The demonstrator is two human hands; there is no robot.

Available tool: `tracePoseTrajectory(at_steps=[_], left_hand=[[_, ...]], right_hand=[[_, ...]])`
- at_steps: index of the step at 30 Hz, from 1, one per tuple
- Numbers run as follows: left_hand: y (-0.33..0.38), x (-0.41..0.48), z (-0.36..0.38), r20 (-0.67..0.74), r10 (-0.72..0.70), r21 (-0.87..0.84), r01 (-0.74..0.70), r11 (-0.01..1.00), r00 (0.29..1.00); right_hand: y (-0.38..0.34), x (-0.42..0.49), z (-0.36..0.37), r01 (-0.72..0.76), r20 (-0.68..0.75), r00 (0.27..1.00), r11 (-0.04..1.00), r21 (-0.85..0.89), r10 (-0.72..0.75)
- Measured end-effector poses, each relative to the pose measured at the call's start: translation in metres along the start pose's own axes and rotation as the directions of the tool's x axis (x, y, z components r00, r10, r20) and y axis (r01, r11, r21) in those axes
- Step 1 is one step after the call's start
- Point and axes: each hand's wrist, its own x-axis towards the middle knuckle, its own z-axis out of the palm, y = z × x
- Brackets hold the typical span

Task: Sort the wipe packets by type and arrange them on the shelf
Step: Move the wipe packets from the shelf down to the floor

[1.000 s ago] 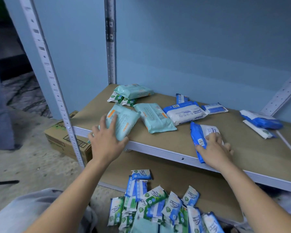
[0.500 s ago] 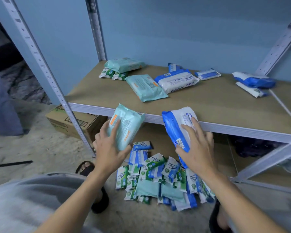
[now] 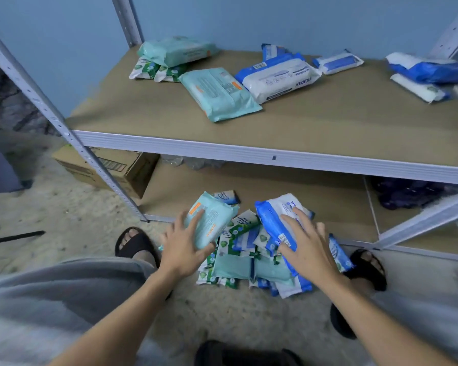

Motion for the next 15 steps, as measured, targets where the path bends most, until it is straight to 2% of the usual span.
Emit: tracePoseTrajectory(at_steps=[3, 6, 12, 15], left_hand=[[0.005, 0.025, 0.019, 0.061, -0.052, -0.032, 0.054, 0.998, 0.997], [0.016, 0.058, 0.037, 0.105, -0.076, -0.042, 0.081, 0.996, 0.992], [0.045, 0.127, 0.076, 0.175, -0.064, -0.006, 0.066, 0.998, 0.982], [0.051, 0.137, 0.102, 0.258, -0.081, 0.017, 0.079, 0.997, 0.963]], right_hand=[[0.014, 0.029, 0.010, -0.128, 0.111, 0.986, 0.991, 0.042, 0.123], [0.020, 0.060, 0.015, -0.205, 0.163, 0.968, 0.976, 0.076, 0.191], [0.036, 0.116, 0.050, -0.250, 0.243, 0.943, 0.965, 0.074, 0.226], [0.044, 0.123, 0.084, -0.265, 0.341, 0.913, 0.961, 0.080, 0.224]])
